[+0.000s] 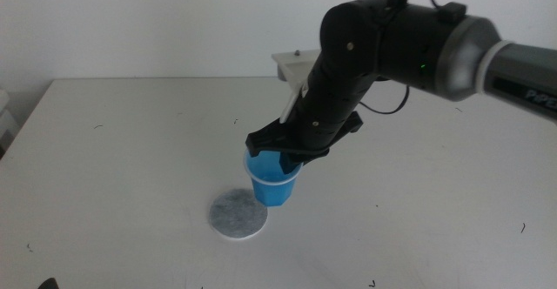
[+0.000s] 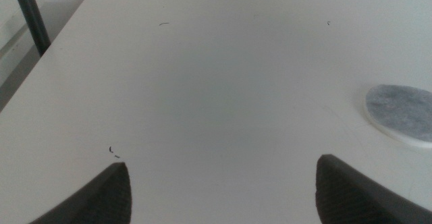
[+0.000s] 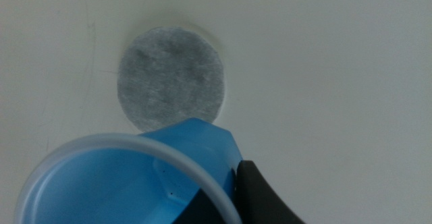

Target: Place an empty cup on a cup mat.

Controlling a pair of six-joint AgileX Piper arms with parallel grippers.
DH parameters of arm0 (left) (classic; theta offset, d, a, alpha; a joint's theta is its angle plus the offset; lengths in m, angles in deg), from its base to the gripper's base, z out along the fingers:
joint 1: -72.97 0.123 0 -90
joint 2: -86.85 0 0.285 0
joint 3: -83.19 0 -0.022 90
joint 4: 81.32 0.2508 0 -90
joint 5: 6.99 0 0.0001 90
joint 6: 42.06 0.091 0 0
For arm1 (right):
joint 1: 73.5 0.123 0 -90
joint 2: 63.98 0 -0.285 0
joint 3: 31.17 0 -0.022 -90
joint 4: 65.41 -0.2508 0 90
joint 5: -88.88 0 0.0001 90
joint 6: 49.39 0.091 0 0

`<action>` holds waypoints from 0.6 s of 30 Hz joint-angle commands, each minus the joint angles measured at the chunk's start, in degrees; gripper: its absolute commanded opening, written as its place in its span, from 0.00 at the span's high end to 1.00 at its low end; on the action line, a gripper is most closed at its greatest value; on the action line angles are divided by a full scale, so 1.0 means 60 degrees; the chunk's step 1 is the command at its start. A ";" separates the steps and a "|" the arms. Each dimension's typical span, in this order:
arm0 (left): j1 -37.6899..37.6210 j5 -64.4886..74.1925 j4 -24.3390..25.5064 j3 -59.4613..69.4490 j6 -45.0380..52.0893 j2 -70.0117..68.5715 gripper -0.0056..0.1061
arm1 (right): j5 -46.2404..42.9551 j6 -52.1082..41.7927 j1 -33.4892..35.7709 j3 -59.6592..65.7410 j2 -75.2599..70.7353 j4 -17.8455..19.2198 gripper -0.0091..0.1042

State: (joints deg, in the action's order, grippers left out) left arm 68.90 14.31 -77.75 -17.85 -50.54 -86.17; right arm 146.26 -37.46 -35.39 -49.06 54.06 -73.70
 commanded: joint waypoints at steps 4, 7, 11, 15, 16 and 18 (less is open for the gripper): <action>0.0011 -0.0640 0.0030 -0.0056 -0.0102 -0.0089 0.01 | -0.0306 0.0077 0.0457 -0.1027 0.0444 -0.0033 0.93; 0.0011 -0.0640 0.0030 -0.0056 -0.0102 -0.0089 0.01 | -0.0399 0.0068 0.0593 -0.1432 0.0891 -0.0057 0.93; 0.0011 -0.0640 0.0030 -0.0056 -0.0102 -0.0089 0.01 | -0.0727 0.0068 0.0642 -0.1698 0.1380 -0.0127 0.93; 0.0011 -0.0640 0.0030 -0.0056 -0.0102 -0.0089 0.01 | -0.0949 0.0059 0.0642 -0.1708 0.1702 -0.0158 0.93; 0.0011 -0.0640 0.0030 -0.0056 -0.0102 -0.0089 0.01 | -0.0964 0.0059 0.0642 -0.1708 0.1759 -0.0163 0.93; 0.0011 -0.0640 0.0030 -0.0056 -0.0102 -0.0089 0.01 | -0.0964 0.0011 0.0642 -0.1708 0.1851 -0.0202 0.93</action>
State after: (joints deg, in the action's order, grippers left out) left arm 68.90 14.31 -77.69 -17.85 -50.54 -86.17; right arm 142.06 -36.95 -31.55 -57.36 68.51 -74.50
